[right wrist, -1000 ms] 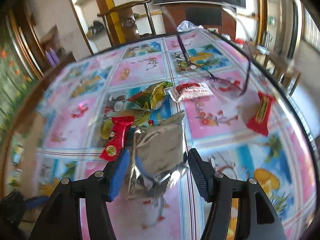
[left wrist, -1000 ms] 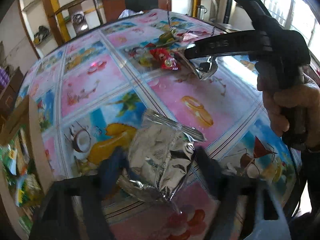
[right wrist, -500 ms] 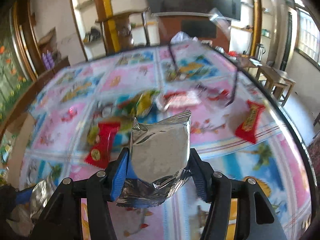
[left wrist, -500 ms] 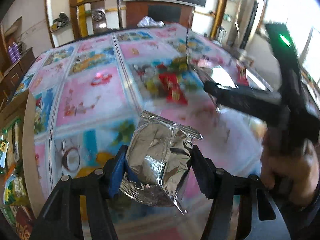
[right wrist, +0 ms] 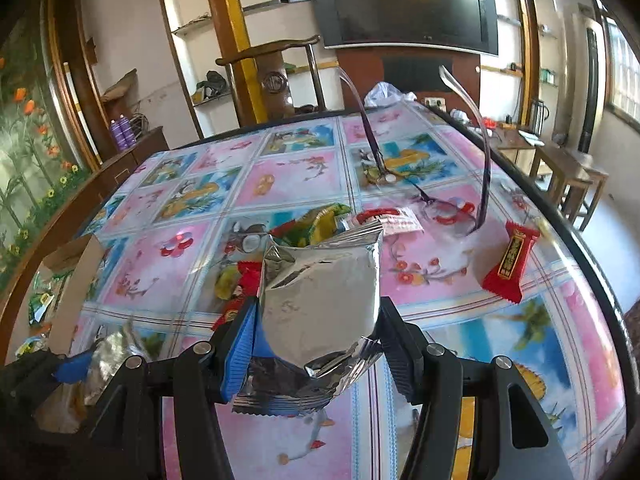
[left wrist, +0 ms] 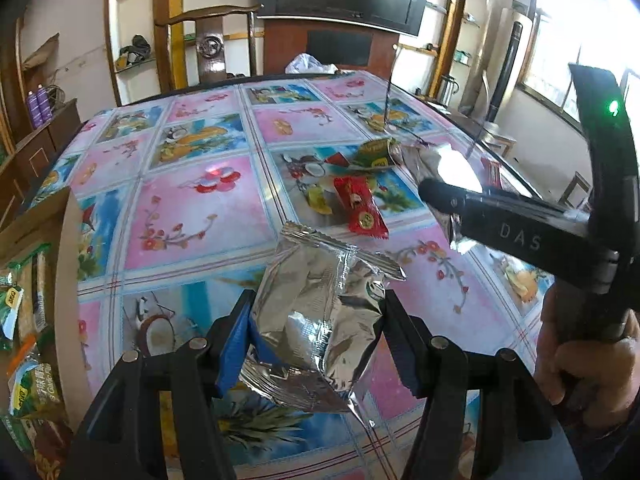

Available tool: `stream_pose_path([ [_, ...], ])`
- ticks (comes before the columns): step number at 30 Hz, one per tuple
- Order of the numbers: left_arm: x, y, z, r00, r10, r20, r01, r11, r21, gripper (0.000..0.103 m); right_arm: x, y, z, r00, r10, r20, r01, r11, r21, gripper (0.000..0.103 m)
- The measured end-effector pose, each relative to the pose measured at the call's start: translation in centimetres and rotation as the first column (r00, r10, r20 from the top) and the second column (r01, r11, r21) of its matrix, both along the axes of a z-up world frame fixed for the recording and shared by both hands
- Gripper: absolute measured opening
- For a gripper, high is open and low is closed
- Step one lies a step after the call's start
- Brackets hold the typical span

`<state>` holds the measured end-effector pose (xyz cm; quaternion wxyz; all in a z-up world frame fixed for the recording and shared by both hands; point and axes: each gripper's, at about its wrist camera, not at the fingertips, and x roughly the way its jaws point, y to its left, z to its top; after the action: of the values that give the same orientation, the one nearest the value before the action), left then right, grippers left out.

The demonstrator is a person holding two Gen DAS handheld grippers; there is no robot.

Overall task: Organize snacks
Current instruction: 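Lift both silver foil bags up off the table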

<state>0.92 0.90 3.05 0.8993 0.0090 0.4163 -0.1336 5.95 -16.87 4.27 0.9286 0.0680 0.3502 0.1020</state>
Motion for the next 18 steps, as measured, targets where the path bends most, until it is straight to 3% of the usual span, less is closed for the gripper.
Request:
stream_pose_path([
  [18, 0.17, 0.45, -0.11, 1.000, 0.016, -0.012, -0.016, 1.000, -0.026, 0.061, -0.81, 1.03, 0.57, 0.998, 0.055, 0.031, -0.056, 0.998, 0.018, 0.062],
])
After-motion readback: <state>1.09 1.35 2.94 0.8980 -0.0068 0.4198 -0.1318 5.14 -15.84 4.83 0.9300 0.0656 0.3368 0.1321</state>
